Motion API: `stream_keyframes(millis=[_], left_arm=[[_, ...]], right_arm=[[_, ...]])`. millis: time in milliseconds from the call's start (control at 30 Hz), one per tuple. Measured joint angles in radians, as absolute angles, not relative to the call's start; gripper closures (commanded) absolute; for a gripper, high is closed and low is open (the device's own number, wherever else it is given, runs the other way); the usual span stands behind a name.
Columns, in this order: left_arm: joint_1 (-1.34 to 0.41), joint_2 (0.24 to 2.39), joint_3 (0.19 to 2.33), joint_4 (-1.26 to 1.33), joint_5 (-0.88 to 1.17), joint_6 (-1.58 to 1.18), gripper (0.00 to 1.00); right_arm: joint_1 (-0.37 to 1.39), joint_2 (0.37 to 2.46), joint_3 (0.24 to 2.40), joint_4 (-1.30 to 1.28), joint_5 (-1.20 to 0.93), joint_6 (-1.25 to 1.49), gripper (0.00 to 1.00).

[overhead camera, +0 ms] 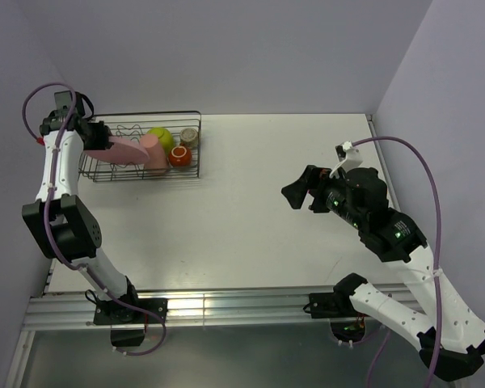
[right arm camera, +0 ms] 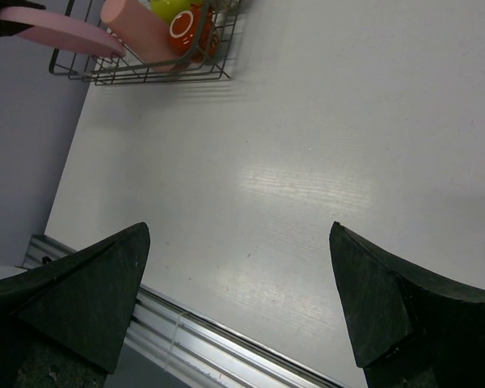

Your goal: Load the mixed dishes into the dish rack

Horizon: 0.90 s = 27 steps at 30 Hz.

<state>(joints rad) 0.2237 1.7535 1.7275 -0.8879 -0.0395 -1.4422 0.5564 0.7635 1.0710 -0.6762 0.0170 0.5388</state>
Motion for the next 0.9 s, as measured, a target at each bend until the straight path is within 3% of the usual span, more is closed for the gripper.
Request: stream_keyframes(millis=[200, 267, 367, 467, 900], left_arm=[[0.225, 1.751, 1.640, -0.850, -0.048, -1.468, 1.00], [0.226, 1.751, 1.627, -0.842, -0.045, -1.473, 0.94], [0.226, 1.753, 1.628, -0.846, -0.037, -1.479, 0.59], [0.228, 1.776, 1.652, -0.872, -0.030, -1.484, 0.01], [0.228, 1.803, 1.668, -0.948, -0.020, -1.487, 0.01]], right_arm=[[0.556, 0.775, 1.073, -0.674, 0.015, 0.524, 0.00], [0.556, 0.784, 1.073, -0.674, 0.015, 0.522, 0.00], [0.555, 0.799, 1.073, -0.674, 0.012, 0.520, 0.00], [0.555, 0.804, 1.073, -0.673, 0.009, 0.517, 0.00], [0.551, 0.834, 1.076, -0.666, -0.005, 0.503, 0.00]])
